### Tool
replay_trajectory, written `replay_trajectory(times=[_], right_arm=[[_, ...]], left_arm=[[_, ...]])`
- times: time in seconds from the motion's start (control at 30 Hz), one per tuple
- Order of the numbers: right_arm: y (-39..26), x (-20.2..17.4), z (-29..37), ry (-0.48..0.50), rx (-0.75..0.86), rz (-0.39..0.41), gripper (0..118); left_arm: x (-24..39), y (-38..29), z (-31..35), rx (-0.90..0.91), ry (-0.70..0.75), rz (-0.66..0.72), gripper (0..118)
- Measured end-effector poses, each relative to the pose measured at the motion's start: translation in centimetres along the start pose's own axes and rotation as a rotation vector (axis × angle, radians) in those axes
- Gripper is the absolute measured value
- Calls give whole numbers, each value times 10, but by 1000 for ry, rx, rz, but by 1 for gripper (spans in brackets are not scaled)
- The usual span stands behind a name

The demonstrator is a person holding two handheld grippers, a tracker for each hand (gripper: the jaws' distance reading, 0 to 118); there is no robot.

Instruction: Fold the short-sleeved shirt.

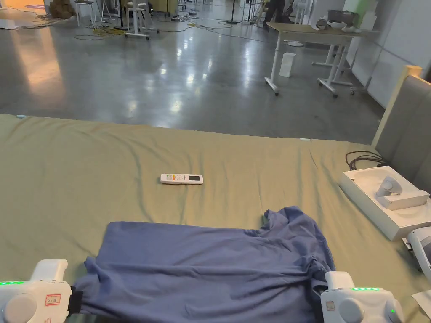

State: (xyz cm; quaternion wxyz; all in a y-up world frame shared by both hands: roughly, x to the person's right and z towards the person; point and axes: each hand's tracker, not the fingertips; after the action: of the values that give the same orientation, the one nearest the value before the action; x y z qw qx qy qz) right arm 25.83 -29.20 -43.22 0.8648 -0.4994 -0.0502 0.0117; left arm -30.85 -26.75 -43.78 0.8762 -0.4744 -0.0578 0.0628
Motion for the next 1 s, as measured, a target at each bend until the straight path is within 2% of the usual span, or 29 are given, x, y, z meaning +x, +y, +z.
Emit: replay_trajectory(times=[0.3,0.5,0.8,1.0], right_arm=[[28,13,78,46,117,-49,8],[17,17,127,60,148,-41,8],[-74,11,138,73,46,-50,8],[-142,-2,103,-8,-99,-25,8]], left_arm=[[0,26,41,87,-62,24,7],[-15,21,74,126,-71,48,7],[-36,-57,86,37,-59,83,7],[-44,-117,65,-96,-28,95,7]])
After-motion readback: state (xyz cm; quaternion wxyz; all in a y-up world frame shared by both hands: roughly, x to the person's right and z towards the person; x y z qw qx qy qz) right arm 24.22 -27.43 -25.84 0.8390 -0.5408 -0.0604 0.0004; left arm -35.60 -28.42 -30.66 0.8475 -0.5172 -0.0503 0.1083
